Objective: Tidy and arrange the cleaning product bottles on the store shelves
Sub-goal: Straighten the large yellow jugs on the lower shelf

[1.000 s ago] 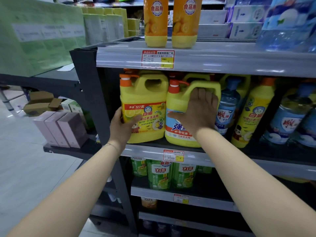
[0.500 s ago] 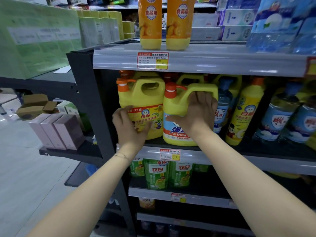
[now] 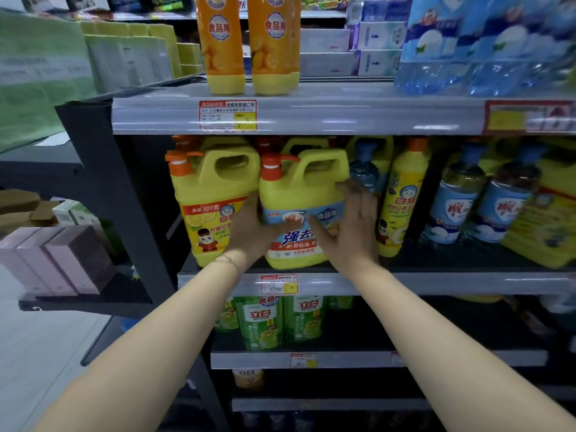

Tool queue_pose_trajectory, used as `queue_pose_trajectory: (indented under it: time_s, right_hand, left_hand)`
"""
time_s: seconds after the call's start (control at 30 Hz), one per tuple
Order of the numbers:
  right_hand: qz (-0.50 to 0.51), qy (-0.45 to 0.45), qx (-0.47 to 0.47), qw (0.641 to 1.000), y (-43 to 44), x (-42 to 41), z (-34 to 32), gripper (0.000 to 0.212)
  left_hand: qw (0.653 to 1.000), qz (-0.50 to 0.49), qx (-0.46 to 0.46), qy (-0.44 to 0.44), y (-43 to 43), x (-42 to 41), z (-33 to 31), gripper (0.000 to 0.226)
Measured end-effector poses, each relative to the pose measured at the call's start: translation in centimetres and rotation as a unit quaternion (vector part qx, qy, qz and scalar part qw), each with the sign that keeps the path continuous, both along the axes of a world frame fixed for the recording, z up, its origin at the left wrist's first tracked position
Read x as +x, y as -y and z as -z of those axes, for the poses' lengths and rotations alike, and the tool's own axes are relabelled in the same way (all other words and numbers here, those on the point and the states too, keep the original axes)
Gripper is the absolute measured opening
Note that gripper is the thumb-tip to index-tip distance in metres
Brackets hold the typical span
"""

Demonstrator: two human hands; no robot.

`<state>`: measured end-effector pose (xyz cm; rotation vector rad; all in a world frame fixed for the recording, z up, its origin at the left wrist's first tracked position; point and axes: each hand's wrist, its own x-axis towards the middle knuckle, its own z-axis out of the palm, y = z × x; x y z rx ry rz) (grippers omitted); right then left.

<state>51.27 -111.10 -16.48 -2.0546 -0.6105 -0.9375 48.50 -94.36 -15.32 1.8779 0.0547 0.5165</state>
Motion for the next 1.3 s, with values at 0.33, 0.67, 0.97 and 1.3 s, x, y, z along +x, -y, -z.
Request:
queue_pose_trajectory:
  time_s: [0.33,0.67,0.97,1.3]
  right_hand:
    - [-0.209,-0.286,0.158,0.921,0.7,2.2,1.9,0.051]
    - [-0.117,-0.202,0.157,0.96,4.1,1.4,0.3,0.055]
    - [-0.035,-0.211,0.147,0.966,13.9,1.0,1.5,0.05]
    - [0.058,-0.18,0.101,0.977,26.8,3.1,0.9,0.101]
  left_hand:
    - [0.991,0.04,-0.127,0.008,0.2,-0.2,0.0,0.065]
    - [0.982,0.079,-0.166,0.032,3.9,-0.8,-1.9,0.074]
    - [0.976,0.138,-0.167,-0.006,13.0,1.0,-0.6,0.069]
    - [0.961,0.203,-0.187,0.022,25.8,4.8,-0.9,0.064]
